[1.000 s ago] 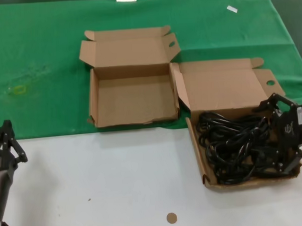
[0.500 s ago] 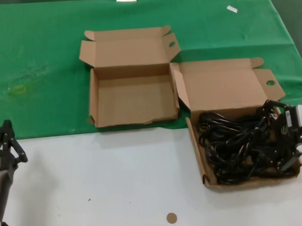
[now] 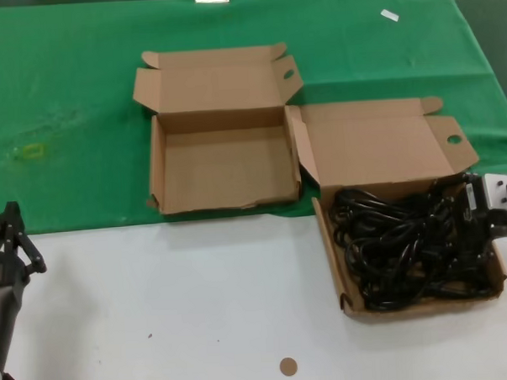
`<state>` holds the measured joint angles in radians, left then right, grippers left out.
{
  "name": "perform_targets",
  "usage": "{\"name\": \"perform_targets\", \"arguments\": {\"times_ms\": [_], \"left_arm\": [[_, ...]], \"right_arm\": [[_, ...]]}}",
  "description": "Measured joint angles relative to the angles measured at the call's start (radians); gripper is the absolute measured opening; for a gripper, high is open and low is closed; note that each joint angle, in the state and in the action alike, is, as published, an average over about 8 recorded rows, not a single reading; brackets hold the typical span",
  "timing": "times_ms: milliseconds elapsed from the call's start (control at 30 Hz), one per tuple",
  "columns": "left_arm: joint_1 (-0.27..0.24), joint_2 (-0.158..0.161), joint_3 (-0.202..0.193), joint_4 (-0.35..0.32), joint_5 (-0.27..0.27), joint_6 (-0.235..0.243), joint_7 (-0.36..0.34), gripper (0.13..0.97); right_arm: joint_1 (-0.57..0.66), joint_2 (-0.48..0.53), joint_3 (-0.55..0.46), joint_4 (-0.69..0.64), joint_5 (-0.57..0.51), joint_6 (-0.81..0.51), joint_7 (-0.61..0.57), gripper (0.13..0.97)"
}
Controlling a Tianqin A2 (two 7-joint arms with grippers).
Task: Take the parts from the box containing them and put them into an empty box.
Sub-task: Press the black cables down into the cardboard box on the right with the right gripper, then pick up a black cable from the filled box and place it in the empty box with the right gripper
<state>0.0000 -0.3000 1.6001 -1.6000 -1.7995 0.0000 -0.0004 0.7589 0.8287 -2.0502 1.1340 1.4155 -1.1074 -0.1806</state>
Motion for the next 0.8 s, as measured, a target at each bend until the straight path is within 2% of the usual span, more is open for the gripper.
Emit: {"name": "perform_targets", "arguments": {"times_ms": [500,633,800], "left_arm": [[0.000,0.000,0.000,0.000,0.000,0.000,0.000,0.144],[0.000,0.000,0.000,0.000,0.000,0.000,0.000,0.144],[0.000,0.000,0.000,0.000,0.000,0.000,0.000,0.144]], "right_arm": [[0.003,0.003,-0.001,0.028,-0.023,-0.018,0.030,0.333],[-0.002,0.017,0.005,0.054,-0.024,-0.025,0.046,0.333],[-0.008,0.042,0.013,0.096,-0.026,-0.040,0.072,0.267]]}}
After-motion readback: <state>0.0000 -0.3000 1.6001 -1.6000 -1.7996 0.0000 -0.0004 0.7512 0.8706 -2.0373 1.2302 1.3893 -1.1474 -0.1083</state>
